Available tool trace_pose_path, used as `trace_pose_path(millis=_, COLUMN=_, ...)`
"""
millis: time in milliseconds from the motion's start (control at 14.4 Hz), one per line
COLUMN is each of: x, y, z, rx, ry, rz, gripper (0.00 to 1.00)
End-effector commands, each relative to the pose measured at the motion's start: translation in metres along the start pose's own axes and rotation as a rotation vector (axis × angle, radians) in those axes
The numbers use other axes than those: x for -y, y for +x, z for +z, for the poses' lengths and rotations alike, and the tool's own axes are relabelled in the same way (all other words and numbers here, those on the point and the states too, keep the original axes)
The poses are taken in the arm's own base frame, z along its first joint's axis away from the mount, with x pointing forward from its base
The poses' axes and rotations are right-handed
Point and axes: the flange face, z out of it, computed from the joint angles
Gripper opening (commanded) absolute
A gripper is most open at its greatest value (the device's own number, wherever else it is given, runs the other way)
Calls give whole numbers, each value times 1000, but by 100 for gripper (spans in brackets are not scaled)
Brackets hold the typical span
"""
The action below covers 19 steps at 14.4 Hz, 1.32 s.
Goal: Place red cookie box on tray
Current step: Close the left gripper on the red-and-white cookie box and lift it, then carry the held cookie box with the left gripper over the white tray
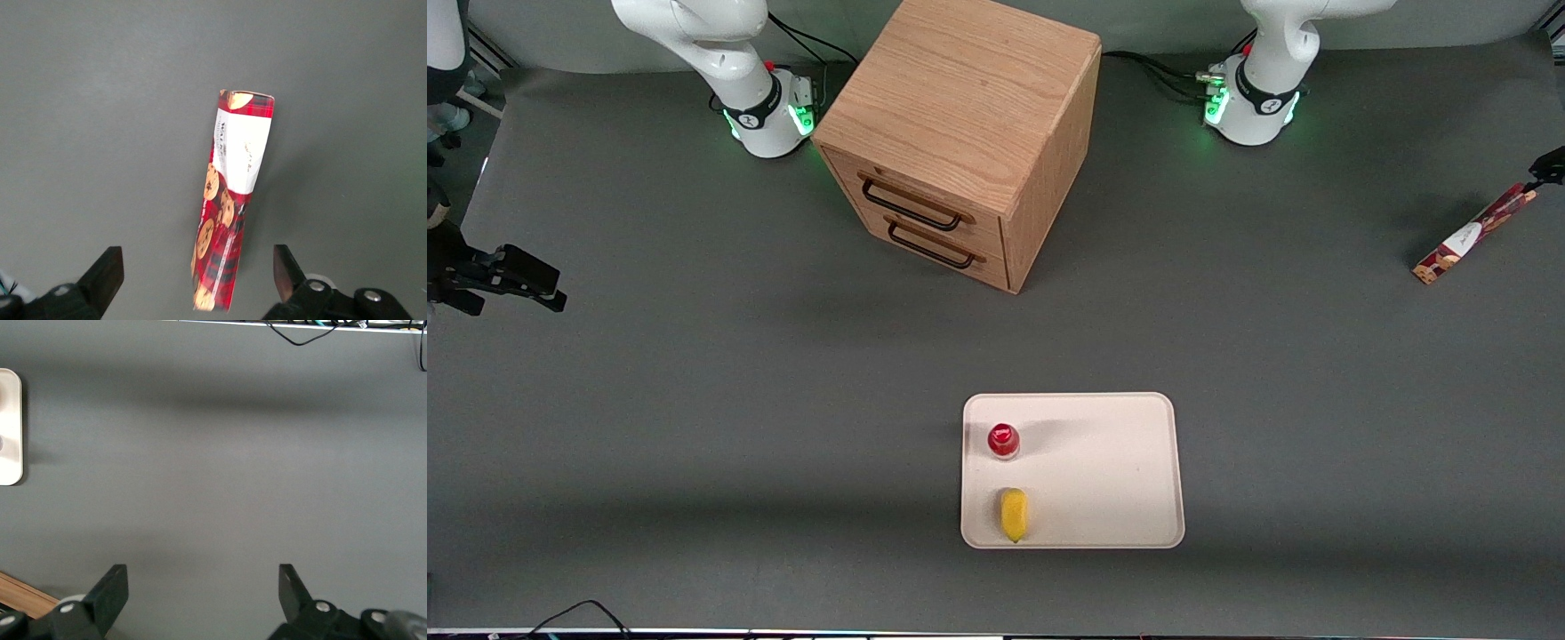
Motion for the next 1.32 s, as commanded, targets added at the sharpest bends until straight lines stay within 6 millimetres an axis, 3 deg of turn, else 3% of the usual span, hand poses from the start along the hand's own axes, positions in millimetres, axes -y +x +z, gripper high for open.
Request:
trace_pose_path(millis=0, x=-18, y=-2, z=21, rx=-22, ry=52, rz=60, gripper=100)
trace_pose_path(millis=487, x=-24, y=-18, z=74, rx=60, ry=116, rz=83, gripper=100)
trace_pose_path(millis=904, x=-35, y=-21, z=100, rx=95, ry=91, rz=96, gripper=100)
trace_pose_path(millis=974, x=-36, y=-20, z=104, rx=94, ry=93, rz=87, gripper=96)
trace_pose_path(millis=1113, x=-35, y=-16, z=109, rx=100, ry=100, rz=82, gripper=78)
trace_pose_path(millis=1252, x=-35, y=-16, z=109, rx=98, ry=102, rz=81, gripper=45)
